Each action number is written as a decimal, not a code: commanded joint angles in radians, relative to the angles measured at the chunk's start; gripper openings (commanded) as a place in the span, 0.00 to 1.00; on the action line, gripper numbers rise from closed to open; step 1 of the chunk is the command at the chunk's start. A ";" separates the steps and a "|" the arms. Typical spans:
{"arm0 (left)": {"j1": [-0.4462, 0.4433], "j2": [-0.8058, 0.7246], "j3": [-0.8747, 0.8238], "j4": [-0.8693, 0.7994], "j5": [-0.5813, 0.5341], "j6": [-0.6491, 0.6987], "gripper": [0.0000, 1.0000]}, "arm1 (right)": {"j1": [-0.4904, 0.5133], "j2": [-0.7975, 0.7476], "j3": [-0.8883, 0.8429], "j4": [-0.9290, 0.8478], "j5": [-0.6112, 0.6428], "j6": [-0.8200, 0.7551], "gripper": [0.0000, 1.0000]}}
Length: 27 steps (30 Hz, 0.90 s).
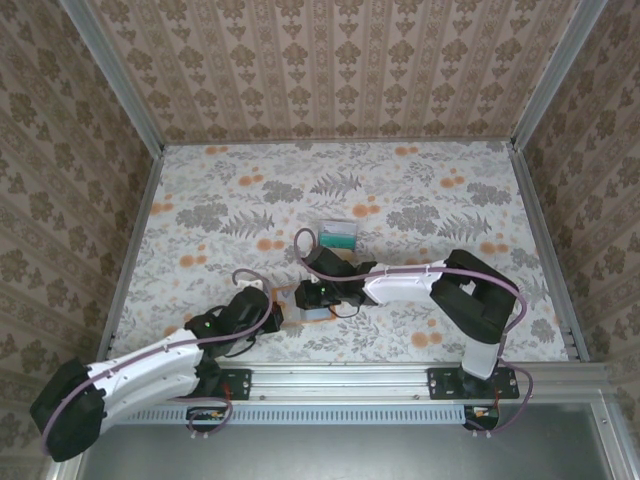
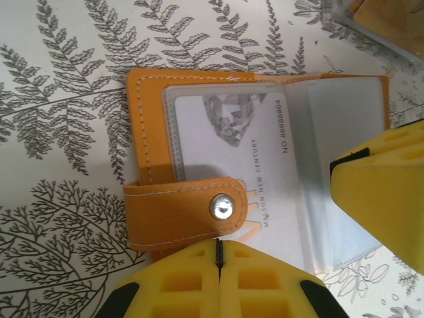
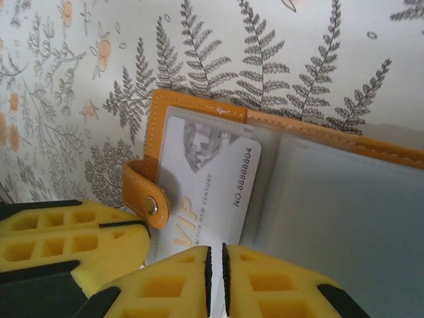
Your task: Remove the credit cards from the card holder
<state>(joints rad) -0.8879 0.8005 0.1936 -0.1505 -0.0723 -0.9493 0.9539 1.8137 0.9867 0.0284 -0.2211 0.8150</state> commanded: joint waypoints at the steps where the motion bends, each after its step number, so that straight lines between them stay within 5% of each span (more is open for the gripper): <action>1: 0.009 0.014 -0.014 -0.022 -0.011 -0.004 0.03 | 0.006 0.028 0.019 0.022 -0.035 0.036 0.18; 27: 0.009 0.043 -0.028 0.001 0.006 -0.034 0.00 | 0.013 0.086 0.028 0.001 -0.059 0.079 0.19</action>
<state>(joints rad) -0.8825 0.8314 0.1902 -0.1371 -0.0715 -0.9726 0.9585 1.8694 0.9981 0.0395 -0.2493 0.8711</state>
